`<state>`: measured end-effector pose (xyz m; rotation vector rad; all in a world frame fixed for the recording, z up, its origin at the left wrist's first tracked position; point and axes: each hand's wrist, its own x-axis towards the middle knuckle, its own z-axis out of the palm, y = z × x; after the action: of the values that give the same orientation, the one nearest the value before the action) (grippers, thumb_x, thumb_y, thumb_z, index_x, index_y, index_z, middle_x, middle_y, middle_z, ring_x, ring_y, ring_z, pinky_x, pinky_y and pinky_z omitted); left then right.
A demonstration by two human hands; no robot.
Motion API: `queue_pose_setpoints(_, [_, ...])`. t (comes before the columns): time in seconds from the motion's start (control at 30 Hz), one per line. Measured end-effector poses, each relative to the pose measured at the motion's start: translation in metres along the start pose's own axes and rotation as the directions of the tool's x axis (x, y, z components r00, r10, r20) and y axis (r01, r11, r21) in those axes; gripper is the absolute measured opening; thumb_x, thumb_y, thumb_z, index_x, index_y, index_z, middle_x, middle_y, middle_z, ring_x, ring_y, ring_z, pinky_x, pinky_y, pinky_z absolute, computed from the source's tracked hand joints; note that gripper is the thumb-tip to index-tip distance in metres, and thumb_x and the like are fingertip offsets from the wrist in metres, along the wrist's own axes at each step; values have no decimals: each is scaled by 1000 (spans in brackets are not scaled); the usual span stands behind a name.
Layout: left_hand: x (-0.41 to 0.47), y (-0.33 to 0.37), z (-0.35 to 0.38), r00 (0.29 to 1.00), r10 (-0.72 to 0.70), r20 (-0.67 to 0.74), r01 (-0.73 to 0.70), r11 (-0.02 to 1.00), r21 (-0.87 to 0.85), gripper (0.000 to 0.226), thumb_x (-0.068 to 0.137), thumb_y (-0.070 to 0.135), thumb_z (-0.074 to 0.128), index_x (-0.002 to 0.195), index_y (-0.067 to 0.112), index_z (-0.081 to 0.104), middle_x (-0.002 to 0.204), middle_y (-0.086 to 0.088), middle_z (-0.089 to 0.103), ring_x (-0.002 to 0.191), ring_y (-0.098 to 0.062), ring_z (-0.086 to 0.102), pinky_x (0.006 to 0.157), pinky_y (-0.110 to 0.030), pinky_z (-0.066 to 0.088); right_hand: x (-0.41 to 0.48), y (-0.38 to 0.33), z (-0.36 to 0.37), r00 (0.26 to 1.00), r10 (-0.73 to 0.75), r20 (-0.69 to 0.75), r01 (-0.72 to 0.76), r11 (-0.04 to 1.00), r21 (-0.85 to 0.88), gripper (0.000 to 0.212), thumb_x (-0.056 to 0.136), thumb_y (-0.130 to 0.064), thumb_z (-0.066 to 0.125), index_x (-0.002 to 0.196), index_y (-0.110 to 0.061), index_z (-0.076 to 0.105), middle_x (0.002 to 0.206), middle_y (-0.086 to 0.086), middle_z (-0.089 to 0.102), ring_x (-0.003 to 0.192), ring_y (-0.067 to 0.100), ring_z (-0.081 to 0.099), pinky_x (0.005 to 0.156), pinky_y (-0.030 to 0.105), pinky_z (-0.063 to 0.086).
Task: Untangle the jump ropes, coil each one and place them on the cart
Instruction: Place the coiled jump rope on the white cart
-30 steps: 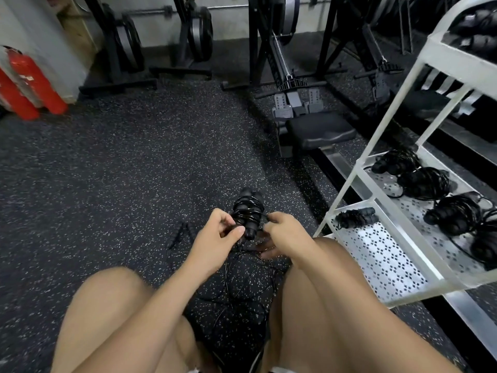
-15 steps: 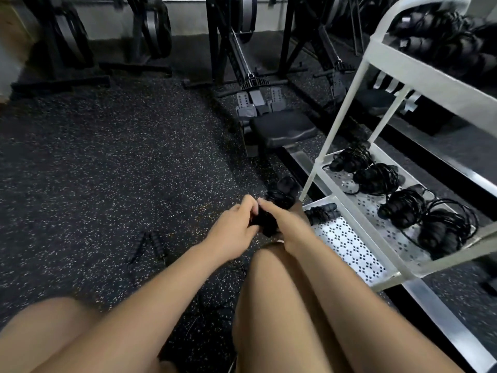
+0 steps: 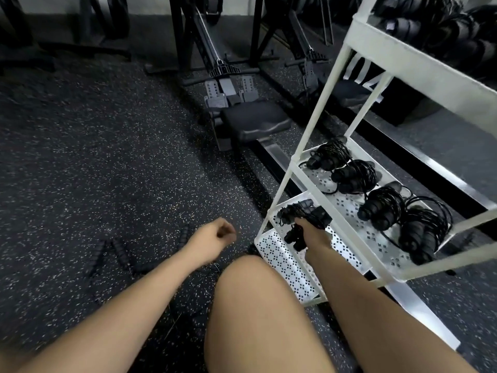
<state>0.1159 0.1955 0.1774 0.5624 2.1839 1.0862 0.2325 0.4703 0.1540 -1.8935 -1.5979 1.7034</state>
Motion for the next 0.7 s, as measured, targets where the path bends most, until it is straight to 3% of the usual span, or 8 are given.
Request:
queue_pose_setpoints(0.07, [6,-14,0,999,-47,-20,46,998,-51,6,100,30,75,101,30,69,103,11,76,102,-17,71,93,-38,56,38,11,0,999,51,15,-51,998,24,119,40,-66,100,129,-4,53,107,17,74,89,33,67,58,33,50])
queue_pose_setpoints(0.1, [9,-20,0,998,-59,-29,57,996,-69,6,100,29,75,100,29,69,103,10,77,102,-17,71,93,-38,56,49,12,0,996,78,38,-78,997,8,111,44,-63,100,128,-4,56,97,17,80,80,32,68,52,29,51])
queue_pose_setpoints(0.2, [15,-37,0,996,-83,-39,79,993,-89,2,103,29,71,103,28,69,102,12,79,103,-13,72,84,-29,53,94,20,3,997,43,71,-46,998,34,52,87,-41,83,126,-10,69,85,3,82,83,25,73,58,32,62])
queue_pose_setpoints(0.33, [26,-65,0,990,-138,-34,132,981,-139,3,104,23,69,102,25,70,97,13,82,102,-12,75,97,-37,57,163,42,8,994,68,-83,-67,998,13,110,49,-70,97,132,-8,60,106,13,74,99,36,75,86,54,64])
queue_pose_setpoints(0.43, [32,-83,0,984,-176,-27,170,975,-141,1,103,24,70,103,24,70,98,10,82,100,-13,75,97,-38,56,96,19,6,992,24,-125,-25,1000,-8,85,67,-56,95,125,0,66,103,13,75,97,34,76,74,42,60])
queue_pose_setpoints(0.5, [37,-94,1,981,-193,-31,188,975,-115,5,101,27,73,104,26,70,100,6,81,99,-14,74,88,-34,55,77,12,2,983,8,-183,-25,995,-95,89,81,-59,88,137,3,59,116,17,72,105,38,74,72,43,57])
queue_pose_setpoints(0.6, [43,-115,-1,969,-247,-29,245,967,-66,11,99,31,76,106,29,68,102,6,78,96,-15,73,76,-30,50,66,14,1,977,-32,-209,-8,982,-187,100,90,-67,76,154,1,41,147,22,53,116,44,64,79,47,54])
queue_pose_setpoints(0.7, [51,-141,-1,957,-289,-34,286,955,-78,14,99,30,76,108,27,66,104,7,76,98,-17,72,84,-33,51,55,24,-2,966,-163,-203,95,946,-309,90,88,-62,78,146,0,49,147,24,45,112,43,59,89,52,55])
